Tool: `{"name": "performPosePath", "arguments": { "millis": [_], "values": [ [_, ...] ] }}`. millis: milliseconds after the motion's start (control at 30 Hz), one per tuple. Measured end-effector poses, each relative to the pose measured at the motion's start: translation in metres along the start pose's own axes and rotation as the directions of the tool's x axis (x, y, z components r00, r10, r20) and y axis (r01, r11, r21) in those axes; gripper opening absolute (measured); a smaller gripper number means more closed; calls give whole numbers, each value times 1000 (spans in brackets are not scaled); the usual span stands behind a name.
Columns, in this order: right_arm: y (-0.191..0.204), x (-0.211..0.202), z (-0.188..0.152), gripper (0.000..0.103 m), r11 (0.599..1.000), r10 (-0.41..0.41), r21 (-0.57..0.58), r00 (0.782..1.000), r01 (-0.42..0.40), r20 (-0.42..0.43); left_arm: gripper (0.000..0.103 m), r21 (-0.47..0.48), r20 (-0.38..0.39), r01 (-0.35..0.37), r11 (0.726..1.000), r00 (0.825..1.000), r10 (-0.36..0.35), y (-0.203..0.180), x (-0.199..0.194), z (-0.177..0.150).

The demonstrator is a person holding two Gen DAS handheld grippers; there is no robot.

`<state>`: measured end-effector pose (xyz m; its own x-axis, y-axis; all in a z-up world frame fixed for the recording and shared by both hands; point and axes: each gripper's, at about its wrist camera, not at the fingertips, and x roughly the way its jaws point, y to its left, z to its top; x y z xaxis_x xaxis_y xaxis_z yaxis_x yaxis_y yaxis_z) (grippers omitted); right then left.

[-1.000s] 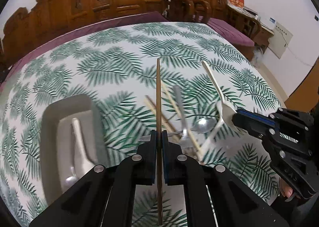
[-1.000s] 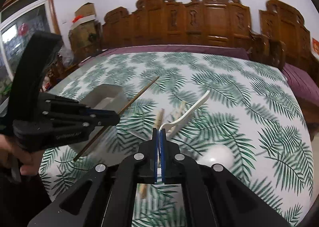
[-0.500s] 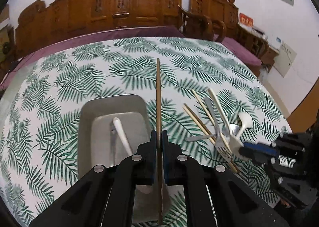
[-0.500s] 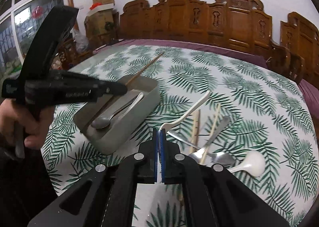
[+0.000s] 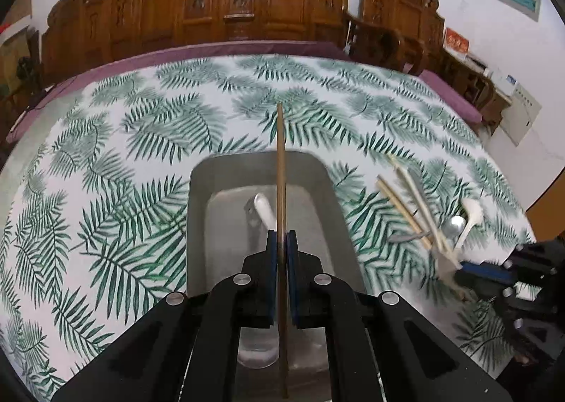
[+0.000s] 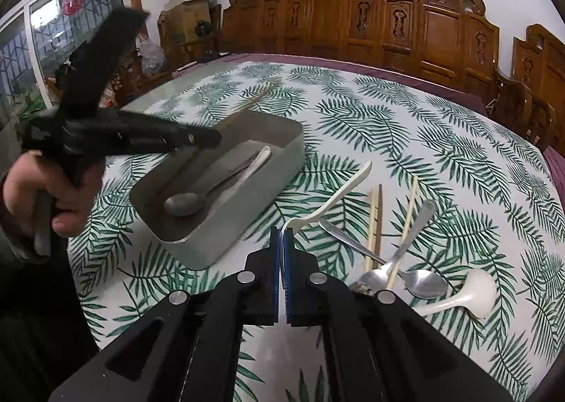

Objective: Organize utensils
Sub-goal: 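Lower the chopstick into the grey tray with the left gripper while the right drops its utensil there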

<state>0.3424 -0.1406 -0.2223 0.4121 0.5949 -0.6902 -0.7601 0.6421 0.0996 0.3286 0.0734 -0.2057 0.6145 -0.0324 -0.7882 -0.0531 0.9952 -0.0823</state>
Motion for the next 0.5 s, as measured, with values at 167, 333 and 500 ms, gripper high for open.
{"name": "performPosePath", "arguments": {
  "millis": [167,333,500],
  "values": [
    [8,-2,7,3,1000,20,-5,999,-20,27,4,2,-46,-11,1000,999,11,7,11,-7],
    [15,-4,12,3,999,38,-6,998,-38,46,4,3,-85,-16,1000,996,17,11,19,-13],
    [20,-6,13,3,998,55,-13,997,-54,46,4,-12,-75,-10,1000,997,9,14,14,-13]
  ]
}}
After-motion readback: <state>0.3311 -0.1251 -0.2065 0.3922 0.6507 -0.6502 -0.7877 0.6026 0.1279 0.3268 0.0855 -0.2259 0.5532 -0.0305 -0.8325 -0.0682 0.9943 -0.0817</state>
